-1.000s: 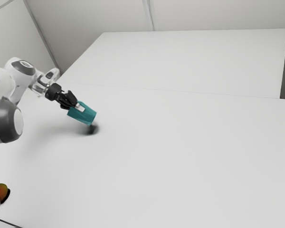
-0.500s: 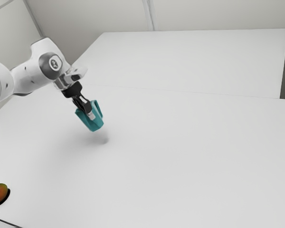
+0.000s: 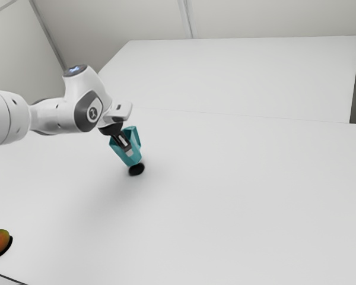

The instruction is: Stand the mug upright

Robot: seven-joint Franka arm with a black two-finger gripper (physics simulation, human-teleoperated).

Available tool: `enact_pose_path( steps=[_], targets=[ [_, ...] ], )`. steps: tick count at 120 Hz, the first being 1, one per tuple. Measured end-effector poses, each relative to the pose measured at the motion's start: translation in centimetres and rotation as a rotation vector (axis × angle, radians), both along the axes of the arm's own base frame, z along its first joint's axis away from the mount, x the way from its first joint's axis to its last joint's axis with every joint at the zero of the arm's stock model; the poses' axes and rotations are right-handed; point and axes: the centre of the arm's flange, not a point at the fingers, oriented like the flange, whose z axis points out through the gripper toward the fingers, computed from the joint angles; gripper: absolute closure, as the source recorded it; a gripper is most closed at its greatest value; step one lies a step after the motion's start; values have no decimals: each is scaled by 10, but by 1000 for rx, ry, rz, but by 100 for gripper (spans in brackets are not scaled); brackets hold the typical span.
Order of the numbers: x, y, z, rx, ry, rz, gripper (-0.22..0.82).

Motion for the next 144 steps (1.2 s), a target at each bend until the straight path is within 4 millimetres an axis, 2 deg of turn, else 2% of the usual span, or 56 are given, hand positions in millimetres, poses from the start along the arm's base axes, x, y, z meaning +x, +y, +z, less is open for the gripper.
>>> enact_pose_path(
  steps=[28, 74, 118, 144],
  targets=[
    [-5, -26, -7, 55, -20, -51, 78],
    [-19, -25, -30, 67, 18, -6, 78],
    [-20, -25, -32, 71, 19, 22, 78],
    [-20, -26, -31, 67, 20, 33, 68]
  ],
)
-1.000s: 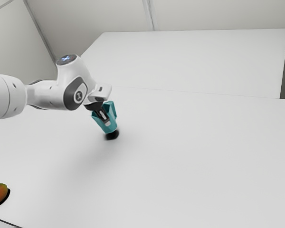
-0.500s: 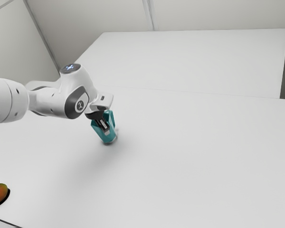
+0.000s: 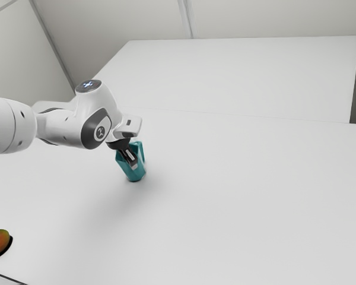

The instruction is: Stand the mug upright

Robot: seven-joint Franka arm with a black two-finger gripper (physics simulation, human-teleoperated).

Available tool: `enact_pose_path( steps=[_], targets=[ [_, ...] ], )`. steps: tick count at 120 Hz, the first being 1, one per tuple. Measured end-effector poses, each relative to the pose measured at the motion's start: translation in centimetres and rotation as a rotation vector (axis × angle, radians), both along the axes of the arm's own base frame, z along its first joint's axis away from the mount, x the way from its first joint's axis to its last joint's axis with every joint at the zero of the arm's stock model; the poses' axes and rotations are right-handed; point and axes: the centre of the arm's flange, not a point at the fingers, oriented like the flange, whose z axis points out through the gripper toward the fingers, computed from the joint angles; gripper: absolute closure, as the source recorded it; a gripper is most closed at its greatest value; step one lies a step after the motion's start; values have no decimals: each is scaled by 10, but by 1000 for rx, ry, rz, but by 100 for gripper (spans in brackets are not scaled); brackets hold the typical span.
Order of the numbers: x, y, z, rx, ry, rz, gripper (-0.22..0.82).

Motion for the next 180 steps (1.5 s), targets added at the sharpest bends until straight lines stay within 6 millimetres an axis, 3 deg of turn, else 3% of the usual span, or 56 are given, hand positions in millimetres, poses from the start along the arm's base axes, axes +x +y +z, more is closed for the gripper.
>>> enact_pose_path(
  steps=[67, 105, 129, 141, 154, 180],
  targets=[
    [2, -2, 4, -3, -8, 10, 42],
    [8, -11, 30, -9, -54, -1, 37],
    [18, -18, 63, -16, -101, -9, 35],
    [31, -22, 97, -20, -133, -9, 31],
    [48, -23, 143, -25, -150, 4, 20],
    [75, 9, 208, -52, -62, 154, 7]
  ],
)
